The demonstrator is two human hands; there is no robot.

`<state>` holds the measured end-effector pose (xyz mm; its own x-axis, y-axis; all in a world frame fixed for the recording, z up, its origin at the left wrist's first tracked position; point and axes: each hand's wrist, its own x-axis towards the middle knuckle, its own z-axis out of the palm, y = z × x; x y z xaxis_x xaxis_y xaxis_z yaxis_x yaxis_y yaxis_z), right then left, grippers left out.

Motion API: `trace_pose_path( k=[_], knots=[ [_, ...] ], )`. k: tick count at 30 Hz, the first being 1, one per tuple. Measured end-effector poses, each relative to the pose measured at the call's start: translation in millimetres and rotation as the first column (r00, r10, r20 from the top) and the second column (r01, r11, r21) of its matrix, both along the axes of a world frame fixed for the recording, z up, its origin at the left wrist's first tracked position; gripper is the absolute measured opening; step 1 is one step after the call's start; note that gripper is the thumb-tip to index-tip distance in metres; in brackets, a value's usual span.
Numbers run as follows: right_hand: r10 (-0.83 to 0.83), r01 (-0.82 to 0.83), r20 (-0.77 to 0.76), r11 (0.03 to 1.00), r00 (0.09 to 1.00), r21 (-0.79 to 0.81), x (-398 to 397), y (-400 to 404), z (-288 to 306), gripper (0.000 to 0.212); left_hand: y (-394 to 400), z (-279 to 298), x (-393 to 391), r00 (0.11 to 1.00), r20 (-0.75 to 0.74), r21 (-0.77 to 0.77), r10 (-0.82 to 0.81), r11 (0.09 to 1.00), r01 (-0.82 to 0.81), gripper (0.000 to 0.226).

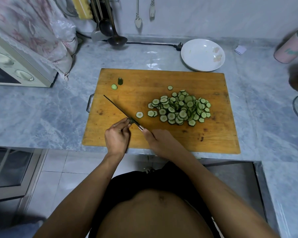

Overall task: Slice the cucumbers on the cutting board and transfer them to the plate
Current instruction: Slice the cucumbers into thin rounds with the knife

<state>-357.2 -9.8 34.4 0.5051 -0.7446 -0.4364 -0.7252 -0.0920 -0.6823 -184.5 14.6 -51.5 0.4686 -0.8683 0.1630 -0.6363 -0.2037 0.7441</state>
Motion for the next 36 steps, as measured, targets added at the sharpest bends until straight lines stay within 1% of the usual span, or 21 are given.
trace_pose_path(
  k=[4, 10, 14, 19, 24, 28, 32, 34, 36],
  knots=[
    [0.029, -0.029, 0.017, 0.999, 0.999, -0.029, -13, 7, 10, 0.053, -1, 1, 1, 1.000, -0.004, 0.003, -0.002, 1.000, 0.002, 0.027],
    [0.022, -0.020, 0.052, 0.999, 0.998, -0.044, -17, 15, 19, 0.053, 1, 3, 0, 0.999, 0.040, 0.009, -0.026, 1.000, 0.026, 0.029],
    [0.002, 0.001, 0.060, 0.999, 0.998, -0.054, -15, 18, 19, 0.055, 1, 4, -2, 1.000, 0.032, 0.008, 0.000, 1.000, -0.001, 0.029],
    [0.009, -0.008, 0.042, 1.000, 0.999, -0.021, -10, 13, 15, 0.053, 0, 5, -4, 0.999, 0.043, 0.005, -0.002, 1.000, 0.002, 0.030],
    [0.018, -0.018, -0.016, 1.000, 1.000, -0.001, 8, 5, -8, 0.050, 3, 6, -7, 0.999, 0.048, 0.006, 0.006, 1.000, -0.007, 0.029],
    [0.003, -0.003, -0.005, 1.000, 1.000, -0.008, 4, 0, -6, 0.052, 1, 7, -5, 0.999, -0.016, -0.002, 0.044, 0.999, -0.044, 0.024],
    [-0.001, 0.003, 0.026, 0.998, 1.000, -0.069, -14, -8, 5, 0.053, 5, 10, -2, 0.997, -0.044, -0.042, 0.071, 0.996, -0.073, 0.019],
    [0.010, -0.005, 0.037, 0.990, 0.999, -0.143, -24, -10, 10, 0.052, 4, 10, 3, 0.998, -0.025, -0.025, 0.057, 0.998, -0.057, 0.021],
    [0.028, -0.030, -0.015, 0.973, 1.000, -0.227, -34, -15, 15, 0.048, 2, 12, 6, 0.999, -0.011, -0.006, 0.046, 0.999, -0.046, 0.023]
  ],
)
